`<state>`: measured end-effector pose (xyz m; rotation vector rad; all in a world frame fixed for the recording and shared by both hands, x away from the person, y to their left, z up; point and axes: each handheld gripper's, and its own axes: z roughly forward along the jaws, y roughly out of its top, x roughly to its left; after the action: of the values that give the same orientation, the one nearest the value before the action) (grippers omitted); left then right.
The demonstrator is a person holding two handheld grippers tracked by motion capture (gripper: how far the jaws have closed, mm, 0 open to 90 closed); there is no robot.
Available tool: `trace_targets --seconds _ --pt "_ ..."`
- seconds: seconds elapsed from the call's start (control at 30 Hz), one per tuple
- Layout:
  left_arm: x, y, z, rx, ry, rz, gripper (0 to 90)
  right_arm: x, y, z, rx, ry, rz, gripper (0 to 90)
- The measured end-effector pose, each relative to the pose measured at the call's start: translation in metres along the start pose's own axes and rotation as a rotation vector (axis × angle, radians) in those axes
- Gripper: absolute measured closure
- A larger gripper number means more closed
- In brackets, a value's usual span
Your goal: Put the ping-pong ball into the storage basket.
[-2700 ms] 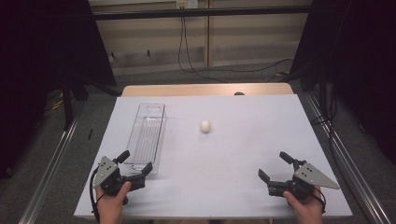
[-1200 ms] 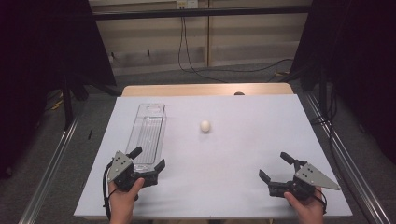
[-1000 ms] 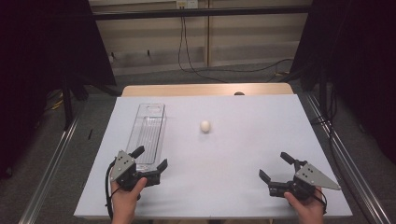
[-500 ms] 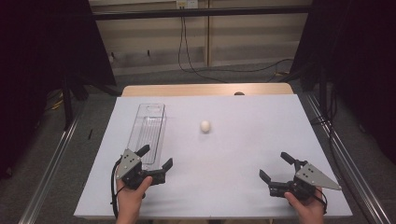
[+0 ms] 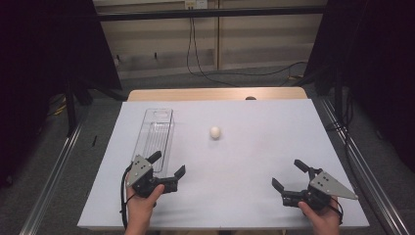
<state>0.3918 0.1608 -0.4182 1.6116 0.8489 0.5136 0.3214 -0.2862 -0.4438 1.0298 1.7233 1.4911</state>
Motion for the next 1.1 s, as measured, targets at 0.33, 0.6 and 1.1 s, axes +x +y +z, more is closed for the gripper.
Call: trace_targets --seconds 0.33,0.6,1.1 --pt "-0.003 0.001 0.006 0.015 -0.008 0.012 1.6 0.0 0.0 0.0 0.001 0.003 -0.001 1.6" --pt "-0.007 0.001 0.011 0.015 -0.004 0.011 1.6 0.0 0.0 0.0 0.002 0.002 0.002 1.5" --pt "-0.012 0.002 0.021 0.025 -0.008 0.014 1.6 -0.001 0.0 -0.001 0.002 0.001 0.002 1.5"
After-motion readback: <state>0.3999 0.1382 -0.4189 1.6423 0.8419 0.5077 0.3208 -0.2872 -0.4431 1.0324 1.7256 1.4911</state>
